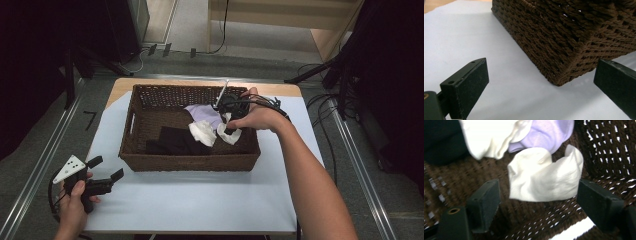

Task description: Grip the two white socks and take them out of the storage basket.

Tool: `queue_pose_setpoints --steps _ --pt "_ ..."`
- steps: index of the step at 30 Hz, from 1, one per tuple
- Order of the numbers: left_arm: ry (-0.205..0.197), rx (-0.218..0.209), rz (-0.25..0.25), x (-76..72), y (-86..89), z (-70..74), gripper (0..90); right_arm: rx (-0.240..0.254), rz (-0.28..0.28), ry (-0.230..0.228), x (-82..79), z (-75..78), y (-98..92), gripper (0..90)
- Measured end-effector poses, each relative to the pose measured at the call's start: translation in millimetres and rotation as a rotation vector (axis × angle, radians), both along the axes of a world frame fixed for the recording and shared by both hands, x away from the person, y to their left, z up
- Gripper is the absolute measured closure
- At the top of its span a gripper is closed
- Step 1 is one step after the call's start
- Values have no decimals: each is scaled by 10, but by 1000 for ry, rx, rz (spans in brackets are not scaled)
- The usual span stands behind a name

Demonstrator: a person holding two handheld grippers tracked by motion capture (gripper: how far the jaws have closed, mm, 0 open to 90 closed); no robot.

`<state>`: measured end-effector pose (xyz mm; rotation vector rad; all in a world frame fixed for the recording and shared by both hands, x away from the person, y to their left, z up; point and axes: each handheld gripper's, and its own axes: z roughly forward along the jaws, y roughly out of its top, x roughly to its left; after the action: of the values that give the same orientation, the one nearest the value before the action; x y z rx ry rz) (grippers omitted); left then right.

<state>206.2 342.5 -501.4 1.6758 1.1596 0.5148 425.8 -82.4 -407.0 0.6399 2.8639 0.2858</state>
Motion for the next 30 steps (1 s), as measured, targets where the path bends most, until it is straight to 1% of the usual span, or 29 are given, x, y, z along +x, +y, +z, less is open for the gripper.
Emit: queue_pose_setpoints --steps 3,6,7,8,9,10,12,14,15,16,20,21,22,23,24,25,26,27,29,30 --pt "-3 5 -1 -2 0 1 8 2 -31 -3 60 -57 25 255" --pt "-5 -1 2 -3 0 -1 8 -16 -55 -14 104 -117 56 296" --pt "-6 0 2 -3 1 -1 8 -16 -55 -14 104 -117 56 296" --pt "-7 -2 3 -5 -2 -2 8 -32 -67 -20 134 -155 72 330" --pt "-7 -2 3 -5 -2 -2 8 -32 -67 -20 134 -155 72 330" --pt "-8 1 2 -4 0 -1 8 -39 -81 -24 163 -182 81 358" --pt "-9 -1 5 -5 -1 -1 8 -47 -104 -33 194 -197 92 388" --pt "-8 -1 3 -6 0 -1 8 -68 -101 -42 206 -213 106 411" --pt "-8 -1 3 -6 0 -1 8 -68 -101 -42 206 -213 106 411" --pt "-9 0 3 -6 -1 -1 8 -90 -106 -54 206 -233 131 427" --pt "-10 -3 4 -7 -2 -1 8 -105 -92 -70 211 -264 172 447" --pt "-12 -4 5 -8 1 -1 8 -139 -77 -79 224 -291 200 520" --pt "-12 -4 5 -8 1 -1 8 -139 -77 -79 224 -291 200 520" --pt "-13 -2 6 -9 4 0 8 -129 -87 -59 253 -285 189 661" --pt "-12 -3 6 -9 4 0 8 -113 -97 -41 267 -279 173 727" --pt "-12 -3 6 -9 4 0 8 -113 -97 -41 267 -279 173 727" --pt "-11 -6 5 -8 3 -1 8 -103 -104 -26 280 -275 156 801" --pt "-8 -7 3 -8 3 0 8 -95 -100 -14 293 -266 124 866" --pt "-7 -7 2 -9 5 0 8 -91 -91 -8 295 -258 110 870" --pt "-6 -8 3 -9 5 0 8 -79 -76 11 278 -230 95 872"
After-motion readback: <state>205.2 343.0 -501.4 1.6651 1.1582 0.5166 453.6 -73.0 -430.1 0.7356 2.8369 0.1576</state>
